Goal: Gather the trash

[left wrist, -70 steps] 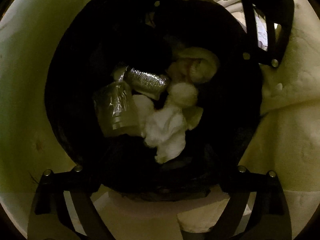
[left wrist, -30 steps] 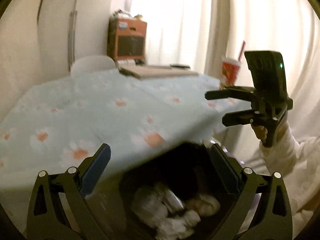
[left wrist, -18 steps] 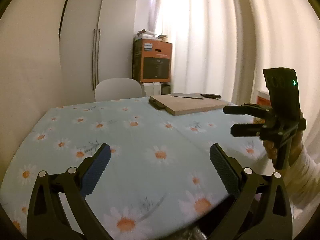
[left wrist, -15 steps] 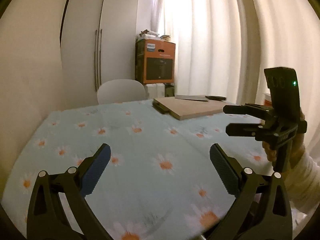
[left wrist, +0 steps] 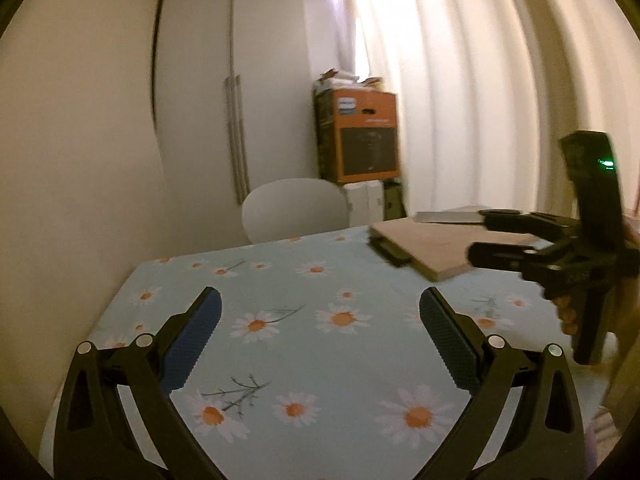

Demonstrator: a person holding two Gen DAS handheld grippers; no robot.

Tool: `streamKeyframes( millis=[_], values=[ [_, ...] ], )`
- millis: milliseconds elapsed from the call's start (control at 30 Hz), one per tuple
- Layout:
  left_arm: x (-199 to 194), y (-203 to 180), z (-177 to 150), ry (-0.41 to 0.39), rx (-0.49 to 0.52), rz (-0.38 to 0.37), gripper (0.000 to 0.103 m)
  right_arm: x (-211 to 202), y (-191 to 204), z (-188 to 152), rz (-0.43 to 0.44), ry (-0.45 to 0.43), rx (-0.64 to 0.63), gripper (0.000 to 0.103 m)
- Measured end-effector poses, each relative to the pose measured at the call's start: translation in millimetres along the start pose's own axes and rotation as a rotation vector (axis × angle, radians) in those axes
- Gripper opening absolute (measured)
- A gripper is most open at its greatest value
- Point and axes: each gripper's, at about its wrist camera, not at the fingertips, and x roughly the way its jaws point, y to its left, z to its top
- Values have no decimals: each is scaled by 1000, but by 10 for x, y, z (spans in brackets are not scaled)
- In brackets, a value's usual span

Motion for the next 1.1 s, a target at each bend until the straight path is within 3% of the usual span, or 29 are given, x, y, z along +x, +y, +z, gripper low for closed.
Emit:
streamKeyframes(
  millis=[133,367,467,767,1100],
  values=[
    [221,29,-11,60,-1,-108,97,148,-53,-41,-33,0,-7,95],
    [308,-30,-62,40,31,-189,97,101,-30,-87,10,-8,-52,95],
    [341,-13,-71,61,26,-153,97,67,-54,-107,43,-2,-45,95],
    [384,85,-80,73,-32,-140,97,-69,54,-142,60,-42,-90,95],
    [351,93,-88,34,-32,-147,97,-151,74,-147,51,-72,-94,95]
  ],
)
